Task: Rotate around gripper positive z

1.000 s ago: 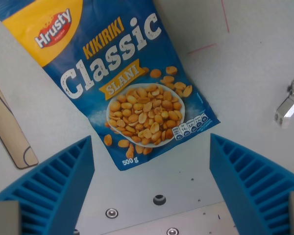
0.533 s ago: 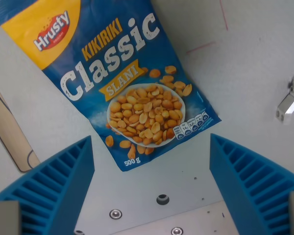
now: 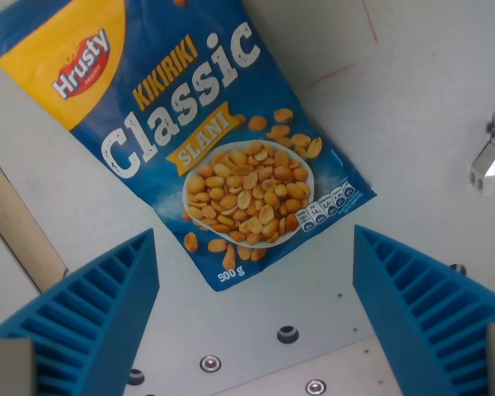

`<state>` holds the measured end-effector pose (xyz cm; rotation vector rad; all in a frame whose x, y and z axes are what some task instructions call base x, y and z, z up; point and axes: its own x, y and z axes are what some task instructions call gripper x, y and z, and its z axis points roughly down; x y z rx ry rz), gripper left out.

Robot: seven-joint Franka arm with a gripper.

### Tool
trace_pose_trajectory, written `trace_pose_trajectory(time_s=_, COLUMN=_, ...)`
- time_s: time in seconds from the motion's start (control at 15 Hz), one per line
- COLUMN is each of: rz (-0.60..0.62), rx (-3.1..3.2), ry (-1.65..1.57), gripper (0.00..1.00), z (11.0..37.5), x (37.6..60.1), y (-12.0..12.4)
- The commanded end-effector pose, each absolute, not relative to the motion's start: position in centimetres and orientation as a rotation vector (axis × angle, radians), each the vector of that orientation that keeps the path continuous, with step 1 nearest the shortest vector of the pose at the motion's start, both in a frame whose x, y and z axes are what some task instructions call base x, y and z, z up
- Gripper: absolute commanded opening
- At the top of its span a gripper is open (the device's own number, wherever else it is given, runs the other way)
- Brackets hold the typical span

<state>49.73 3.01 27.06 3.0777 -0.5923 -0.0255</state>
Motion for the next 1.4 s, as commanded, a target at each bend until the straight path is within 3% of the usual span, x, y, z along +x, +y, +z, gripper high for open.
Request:
trace_pose_trajectory(time_s=0.07, rz=-0.018, rx=3.026, ry=-0.817, gripper=1.00, z=27.25, x=49.74, y=3.01)
trace_pose_trajectory(time_s=1.4, rz=-0.017, rx=2.889, ry=-1.212, gripper=1.00, z=27.25, x=49.74, y=3.01)
